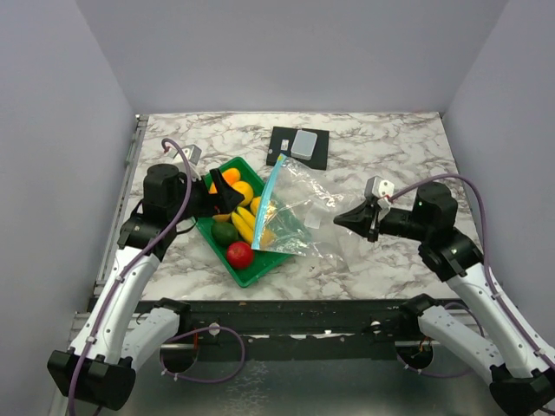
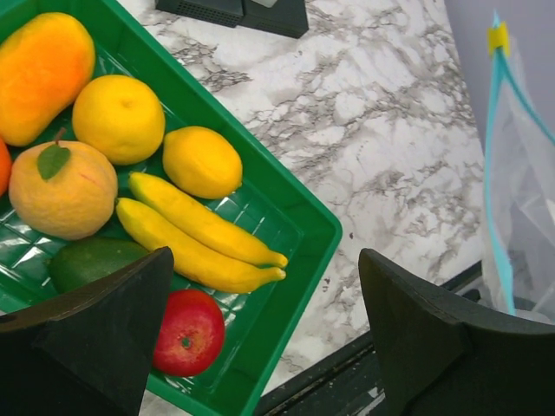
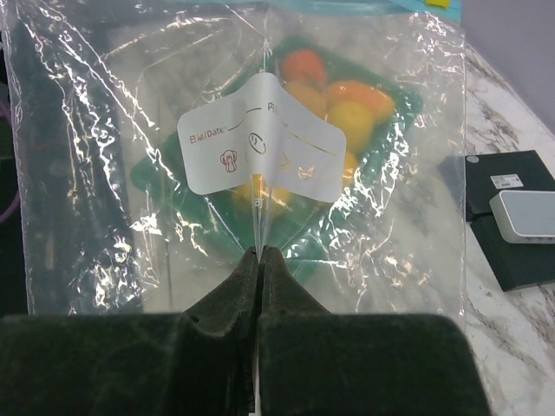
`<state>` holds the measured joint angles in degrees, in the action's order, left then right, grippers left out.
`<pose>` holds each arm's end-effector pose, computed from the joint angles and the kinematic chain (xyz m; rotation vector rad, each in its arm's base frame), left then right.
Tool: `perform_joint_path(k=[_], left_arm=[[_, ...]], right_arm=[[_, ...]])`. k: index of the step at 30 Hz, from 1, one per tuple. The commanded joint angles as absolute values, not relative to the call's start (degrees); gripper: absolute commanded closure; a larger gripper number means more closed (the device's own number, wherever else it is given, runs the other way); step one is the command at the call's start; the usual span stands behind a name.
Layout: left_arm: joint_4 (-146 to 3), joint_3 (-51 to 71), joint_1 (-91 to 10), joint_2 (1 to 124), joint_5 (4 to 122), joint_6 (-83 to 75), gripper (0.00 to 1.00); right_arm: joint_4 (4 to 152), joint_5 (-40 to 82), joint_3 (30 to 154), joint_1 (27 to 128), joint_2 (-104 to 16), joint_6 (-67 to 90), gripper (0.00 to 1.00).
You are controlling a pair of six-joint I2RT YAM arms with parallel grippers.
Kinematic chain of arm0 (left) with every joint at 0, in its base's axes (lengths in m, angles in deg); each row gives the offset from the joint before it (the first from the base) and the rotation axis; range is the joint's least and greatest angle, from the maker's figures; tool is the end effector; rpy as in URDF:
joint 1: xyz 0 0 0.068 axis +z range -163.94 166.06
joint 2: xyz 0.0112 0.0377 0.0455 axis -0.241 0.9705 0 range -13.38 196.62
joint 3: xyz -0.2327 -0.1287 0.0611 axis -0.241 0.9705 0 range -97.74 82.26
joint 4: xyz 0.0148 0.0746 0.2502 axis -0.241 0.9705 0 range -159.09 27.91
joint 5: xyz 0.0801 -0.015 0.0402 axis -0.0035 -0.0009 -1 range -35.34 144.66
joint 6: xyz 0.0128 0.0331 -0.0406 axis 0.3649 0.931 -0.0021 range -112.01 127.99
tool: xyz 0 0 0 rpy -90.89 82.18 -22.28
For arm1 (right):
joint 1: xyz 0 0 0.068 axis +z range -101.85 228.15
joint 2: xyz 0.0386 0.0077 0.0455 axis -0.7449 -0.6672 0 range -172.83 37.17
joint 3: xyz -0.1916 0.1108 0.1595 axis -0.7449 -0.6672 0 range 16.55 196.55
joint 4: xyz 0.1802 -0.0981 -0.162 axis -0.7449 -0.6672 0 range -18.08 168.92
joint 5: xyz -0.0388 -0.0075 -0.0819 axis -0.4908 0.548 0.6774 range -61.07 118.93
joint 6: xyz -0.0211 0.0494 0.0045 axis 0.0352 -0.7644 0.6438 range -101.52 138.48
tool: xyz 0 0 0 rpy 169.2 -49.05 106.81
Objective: Place the food in the zip-top bag and seal the zipper
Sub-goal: Pick up the zipper food storage bag at the center of the board.
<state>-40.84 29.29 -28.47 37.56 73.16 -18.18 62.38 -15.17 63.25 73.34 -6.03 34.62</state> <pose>0.1840 -0.0593 0.3395 -0.0012 2.0907 -0.7677 0.1392 0.0928 0.3466 -1.1227 1.4108 0.8006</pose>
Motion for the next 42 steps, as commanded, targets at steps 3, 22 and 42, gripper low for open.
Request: perform_joint_path(k=[3, 22, 42], left_arm=[[-44.0, 27.7, -26.5, 36.7, 85.5, -24.5, 0.12], [-49.1, 29.7, -26.3, 33.8, 97.6, -34.4, 0.12], [-50.0, 32.0, -26.3, 31.5, 101.3, -37.3, 0.13]], right_arm=[[57.9, -17.5, 65.8, 74.4, -5.6, 40.9, 0.99], [55.3, -20.5, 67.7, 75.0, -5.2, 43.4, 0.99], [59.6, -25.4, 67.7, 75.1, -4.0, 43.3, 0.99]])
